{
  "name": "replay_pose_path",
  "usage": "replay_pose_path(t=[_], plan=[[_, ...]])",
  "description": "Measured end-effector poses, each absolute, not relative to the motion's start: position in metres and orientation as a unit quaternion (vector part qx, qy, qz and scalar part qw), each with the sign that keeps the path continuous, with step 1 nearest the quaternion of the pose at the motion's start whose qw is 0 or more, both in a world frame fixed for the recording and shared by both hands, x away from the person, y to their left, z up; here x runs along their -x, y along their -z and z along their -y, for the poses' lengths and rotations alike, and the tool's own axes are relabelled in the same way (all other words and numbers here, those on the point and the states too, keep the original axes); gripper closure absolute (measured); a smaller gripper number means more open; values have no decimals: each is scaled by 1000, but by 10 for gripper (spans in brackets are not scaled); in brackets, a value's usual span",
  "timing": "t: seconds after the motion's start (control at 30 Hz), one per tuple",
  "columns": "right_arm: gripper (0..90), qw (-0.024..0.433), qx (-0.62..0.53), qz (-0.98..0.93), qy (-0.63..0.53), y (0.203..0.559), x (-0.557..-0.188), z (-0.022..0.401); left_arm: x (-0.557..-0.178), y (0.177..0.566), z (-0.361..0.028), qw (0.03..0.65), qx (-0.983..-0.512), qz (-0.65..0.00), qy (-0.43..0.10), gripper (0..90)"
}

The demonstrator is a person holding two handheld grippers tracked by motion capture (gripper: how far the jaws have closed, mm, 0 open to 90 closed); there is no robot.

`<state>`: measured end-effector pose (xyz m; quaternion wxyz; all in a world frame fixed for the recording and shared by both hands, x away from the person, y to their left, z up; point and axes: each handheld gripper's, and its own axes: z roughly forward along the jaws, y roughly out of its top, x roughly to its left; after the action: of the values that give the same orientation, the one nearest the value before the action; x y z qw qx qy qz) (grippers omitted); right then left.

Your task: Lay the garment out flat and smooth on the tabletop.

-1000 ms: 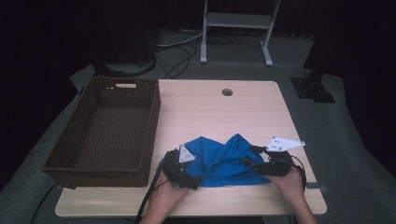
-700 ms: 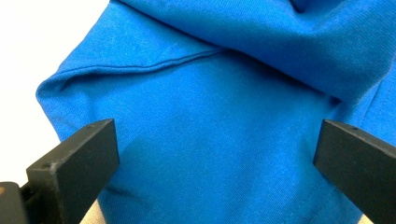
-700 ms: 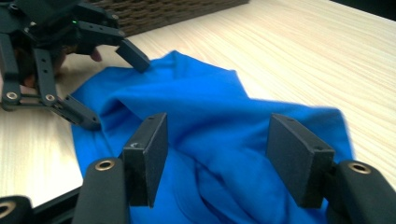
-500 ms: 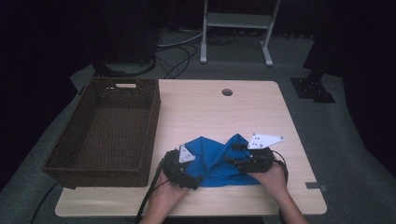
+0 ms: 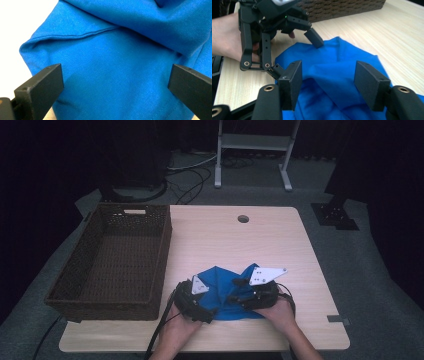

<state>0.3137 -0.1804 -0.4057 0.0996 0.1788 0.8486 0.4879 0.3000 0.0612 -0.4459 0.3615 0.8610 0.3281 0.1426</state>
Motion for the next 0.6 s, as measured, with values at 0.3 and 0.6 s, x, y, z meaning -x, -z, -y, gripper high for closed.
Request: replay_pose_path(t=[0.3, 0.6], plan=[[651, 107, -176, -867, -453, 420, -316, 168, -300, 446, -61, 362, -861, -328, -143, 0], [856, 91, -193, -861, -461, 419, -320, 172, -300, 446, -61, 362, -861, -328, -143, 0]])
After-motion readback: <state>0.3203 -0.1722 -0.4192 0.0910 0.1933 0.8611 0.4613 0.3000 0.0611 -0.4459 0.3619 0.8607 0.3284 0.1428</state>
